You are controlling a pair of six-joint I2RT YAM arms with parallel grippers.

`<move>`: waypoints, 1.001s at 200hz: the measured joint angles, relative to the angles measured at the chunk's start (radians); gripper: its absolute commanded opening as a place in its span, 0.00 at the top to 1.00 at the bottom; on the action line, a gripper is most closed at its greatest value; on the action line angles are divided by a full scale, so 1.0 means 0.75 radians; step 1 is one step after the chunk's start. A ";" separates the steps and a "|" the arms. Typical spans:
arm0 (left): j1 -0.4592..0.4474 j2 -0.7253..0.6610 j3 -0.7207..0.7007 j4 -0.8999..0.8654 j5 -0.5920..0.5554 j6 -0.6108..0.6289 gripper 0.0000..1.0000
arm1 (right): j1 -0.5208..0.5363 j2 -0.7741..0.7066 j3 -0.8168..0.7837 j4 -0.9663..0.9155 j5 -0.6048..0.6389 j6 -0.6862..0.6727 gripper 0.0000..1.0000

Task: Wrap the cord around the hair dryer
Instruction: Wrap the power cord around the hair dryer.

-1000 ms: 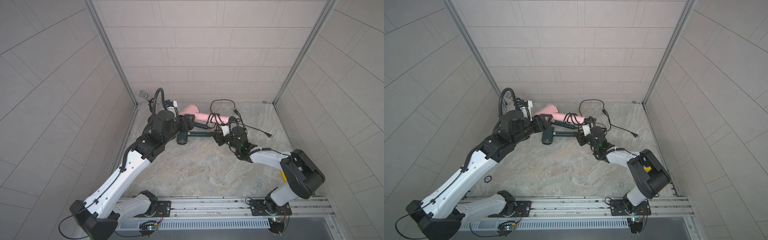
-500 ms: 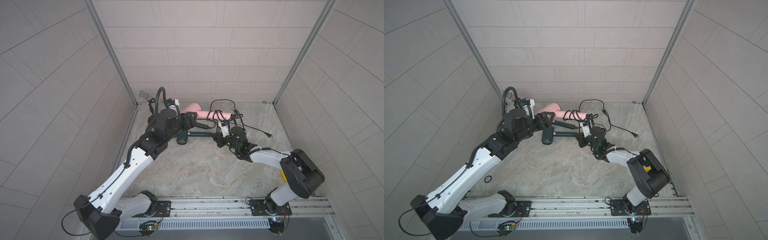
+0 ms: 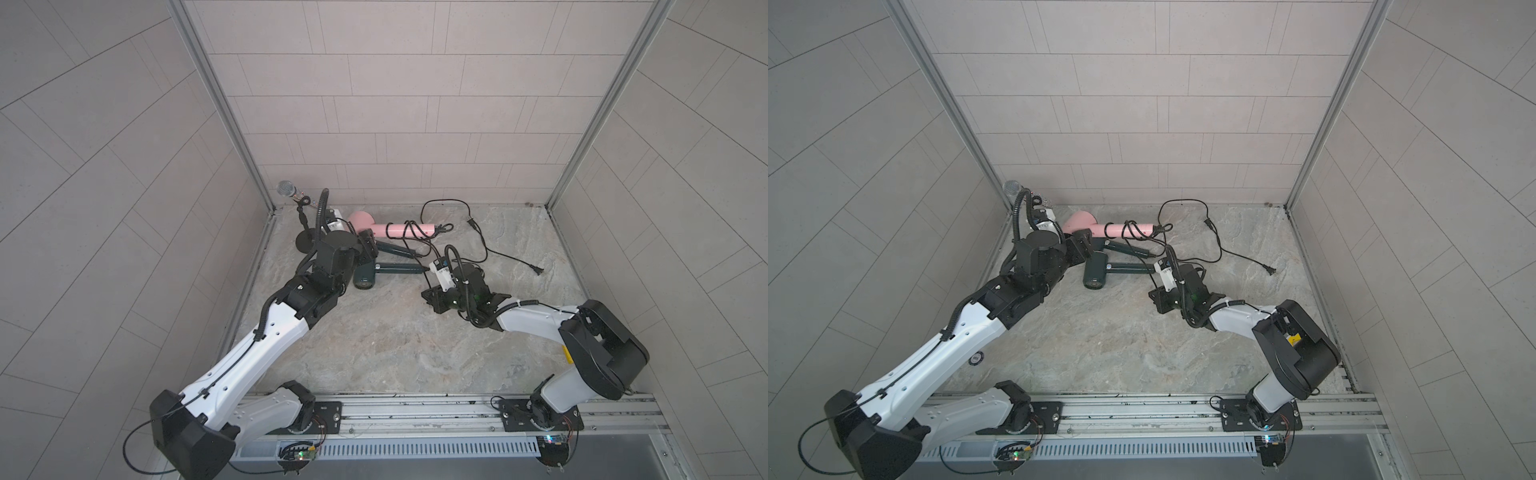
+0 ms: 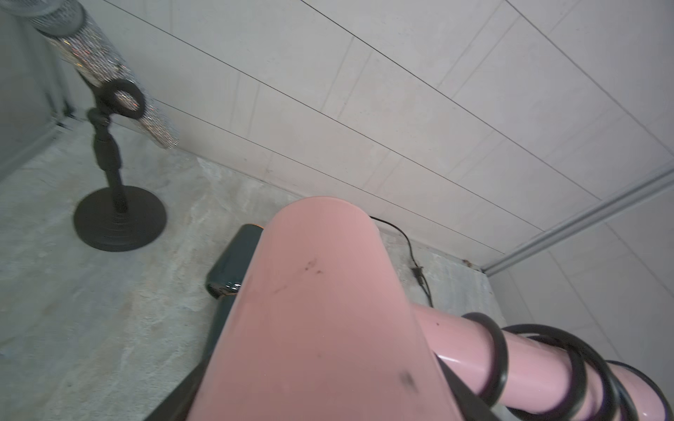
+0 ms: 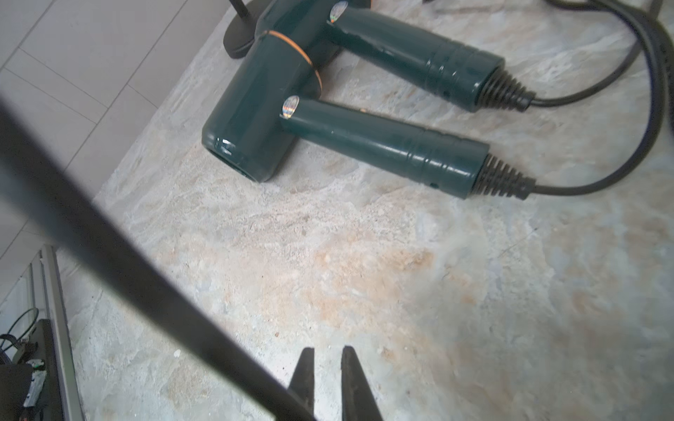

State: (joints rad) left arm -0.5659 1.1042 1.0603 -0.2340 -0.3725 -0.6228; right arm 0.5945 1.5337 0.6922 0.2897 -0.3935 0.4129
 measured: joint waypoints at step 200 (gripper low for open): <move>-0.168 0.175 -0.408 0.611 -0.468 0.594 1.00 | 0.168 -0.087 0.863 -1.068 -0.009 -0.260 1.00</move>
State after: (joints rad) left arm -0.6918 1.2358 0.7540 0.2245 -0.7238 -0.1776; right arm 0.7204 1.4681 1.3396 -0.5114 -0.4004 0.2176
